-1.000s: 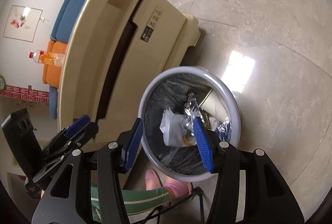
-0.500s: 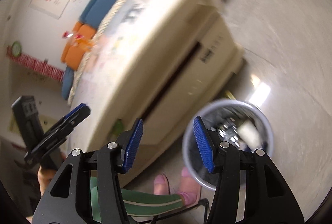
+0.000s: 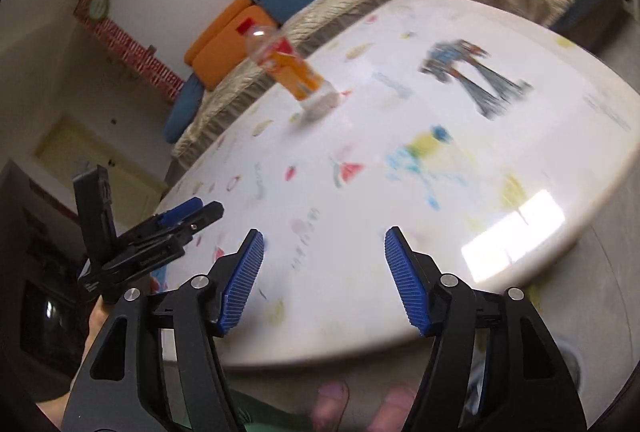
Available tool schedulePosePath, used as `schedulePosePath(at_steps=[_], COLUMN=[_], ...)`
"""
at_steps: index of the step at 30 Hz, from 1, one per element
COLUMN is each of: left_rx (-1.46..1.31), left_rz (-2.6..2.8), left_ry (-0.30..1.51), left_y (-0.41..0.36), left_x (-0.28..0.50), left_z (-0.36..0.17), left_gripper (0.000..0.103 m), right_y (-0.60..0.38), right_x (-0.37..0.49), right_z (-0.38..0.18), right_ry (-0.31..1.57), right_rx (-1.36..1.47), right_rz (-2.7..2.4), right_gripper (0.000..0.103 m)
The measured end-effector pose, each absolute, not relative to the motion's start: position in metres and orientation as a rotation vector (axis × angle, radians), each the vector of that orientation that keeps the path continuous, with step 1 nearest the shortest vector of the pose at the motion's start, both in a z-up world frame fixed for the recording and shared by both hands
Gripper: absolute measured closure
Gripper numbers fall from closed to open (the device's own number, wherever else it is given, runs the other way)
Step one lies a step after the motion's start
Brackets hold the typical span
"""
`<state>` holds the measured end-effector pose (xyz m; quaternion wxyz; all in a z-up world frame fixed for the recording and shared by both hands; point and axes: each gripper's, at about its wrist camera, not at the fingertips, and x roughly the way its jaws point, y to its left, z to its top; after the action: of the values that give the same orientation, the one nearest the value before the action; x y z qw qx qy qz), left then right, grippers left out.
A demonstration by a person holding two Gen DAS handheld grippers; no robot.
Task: Collect trash
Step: 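Return both grippers to the table toward the orange drink bottle, then grasp the orange-labelled drink bottle with the right gripper and lift it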
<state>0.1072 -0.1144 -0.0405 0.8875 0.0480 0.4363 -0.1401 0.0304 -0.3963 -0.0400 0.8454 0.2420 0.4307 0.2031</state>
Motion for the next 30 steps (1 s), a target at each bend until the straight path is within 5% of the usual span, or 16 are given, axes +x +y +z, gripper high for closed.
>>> schedulePosePath(at_steps=[10,18,22,30], left_rx=[0.039,-0.008,-0.016,-0.014], left_rz=[-0.239,-0.212,-0.210,-0.206], left_ry=[0.888,0.896,0.899,0.927], left_y=[-0.063,-0.039,-0.036,-0.036], left_x=[0.209,0.269,0.285,0.308], left_z=[-0.045,-0.052,-0.060,-0.074], left_gripper=[0.030,0.029,0.029,0.029], right_y=[-0.307,-0.273,-0.265,-0.244], right_x=[0.170,0.247,0.260,0.287], right_z=[-0.036,-0.053,-0.057,-0.071], right_ry=[0.877,0.836,0.770,0.745], right_rx=[0.415,0.357,0.302,0.136], right_rz=[0.502,0.491,0.445,0.399], right_gripper=[0.037,0.029,0.014,0.010])
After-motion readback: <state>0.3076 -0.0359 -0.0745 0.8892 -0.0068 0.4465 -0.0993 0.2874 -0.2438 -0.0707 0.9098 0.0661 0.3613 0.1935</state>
